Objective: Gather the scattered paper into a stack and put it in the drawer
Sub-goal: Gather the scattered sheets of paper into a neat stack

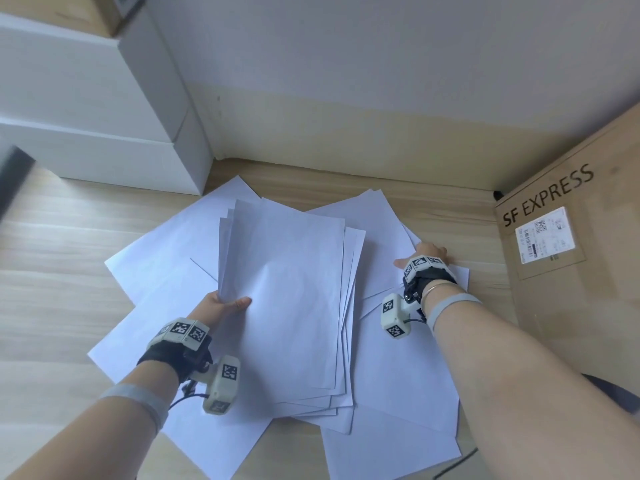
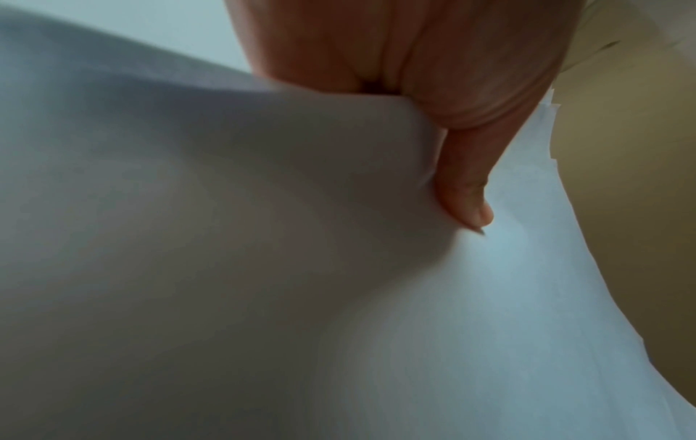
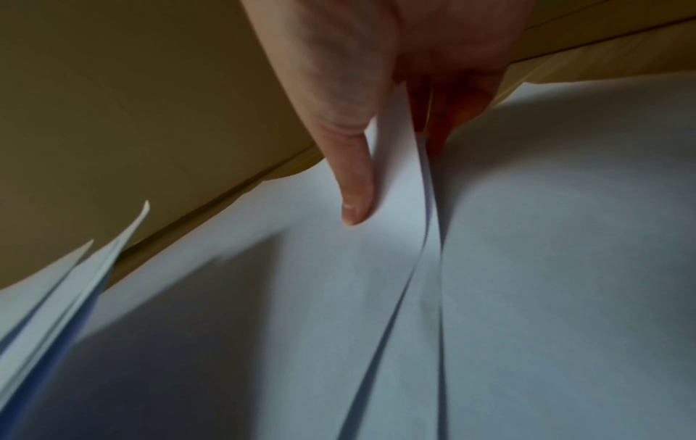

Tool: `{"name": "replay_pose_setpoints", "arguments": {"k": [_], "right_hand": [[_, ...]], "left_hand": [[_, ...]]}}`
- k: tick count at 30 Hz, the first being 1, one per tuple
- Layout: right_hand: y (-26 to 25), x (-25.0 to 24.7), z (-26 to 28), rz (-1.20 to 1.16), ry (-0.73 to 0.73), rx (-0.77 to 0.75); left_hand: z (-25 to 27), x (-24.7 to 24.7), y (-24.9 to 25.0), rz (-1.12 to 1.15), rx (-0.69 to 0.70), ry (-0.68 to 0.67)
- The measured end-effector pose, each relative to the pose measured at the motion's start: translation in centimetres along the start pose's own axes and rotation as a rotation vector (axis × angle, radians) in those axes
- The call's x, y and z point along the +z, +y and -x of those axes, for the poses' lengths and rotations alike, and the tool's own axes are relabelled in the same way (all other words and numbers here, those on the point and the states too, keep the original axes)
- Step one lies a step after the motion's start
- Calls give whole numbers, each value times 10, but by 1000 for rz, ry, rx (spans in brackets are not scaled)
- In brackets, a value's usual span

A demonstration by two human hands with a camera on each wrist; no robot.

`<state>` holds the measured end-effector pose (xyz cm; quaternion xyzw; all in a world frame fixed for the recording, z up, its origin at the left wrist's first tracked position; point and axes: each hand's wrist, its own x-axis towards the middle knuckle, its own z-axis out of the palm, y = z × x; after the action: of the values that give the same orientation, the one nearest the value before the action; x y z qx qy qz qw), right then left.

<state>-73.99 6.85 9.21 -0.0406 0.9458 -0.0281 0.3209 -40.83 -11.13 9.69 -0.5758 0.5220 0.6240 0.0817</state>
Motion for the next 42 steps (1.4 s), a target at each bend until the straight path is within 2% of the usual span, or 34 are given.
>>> {"name": "replay_pose_setpoints", "arguments": {"k": [2,4,7,11,16,21,24,27,29,32,34,42], "right_hand": [[2,3,-4,-91,37,6],[7,5,-3,-275,119,-38],[19,-2,6,-396,196,-108],[32,-22,13,-292,215,-146],[56,-40,23,-194,155,-88],[75,-30,37,-53,107,-110],[85,-10,39,-113,120,-120],[90,6,44,-286,202,-64],[95,12,51,-402,221,28],[105,20,68,-490,146,231],[109,26,81,-489,94,293],[111,39,105,-522,80,204]], "left_hand": [[-1,1,-1,5,-3,-1],[-1,2,-1,9,-1,-1],[-1,4,0,1,-1,-7],[3,5,3,-15,10,-22],[11,9,5,-18,27,-61],[16,12,0,-14,27,-87],[18,17,-5,-11,21,-97],[21,20,-11,-35,13,-101],[21,20,-15,-47,6,-101],[22,20,-18,-55,0,-92],[22,20,-19,-54,-4,-87],[26,19,-26,-47,12,-65]]}}
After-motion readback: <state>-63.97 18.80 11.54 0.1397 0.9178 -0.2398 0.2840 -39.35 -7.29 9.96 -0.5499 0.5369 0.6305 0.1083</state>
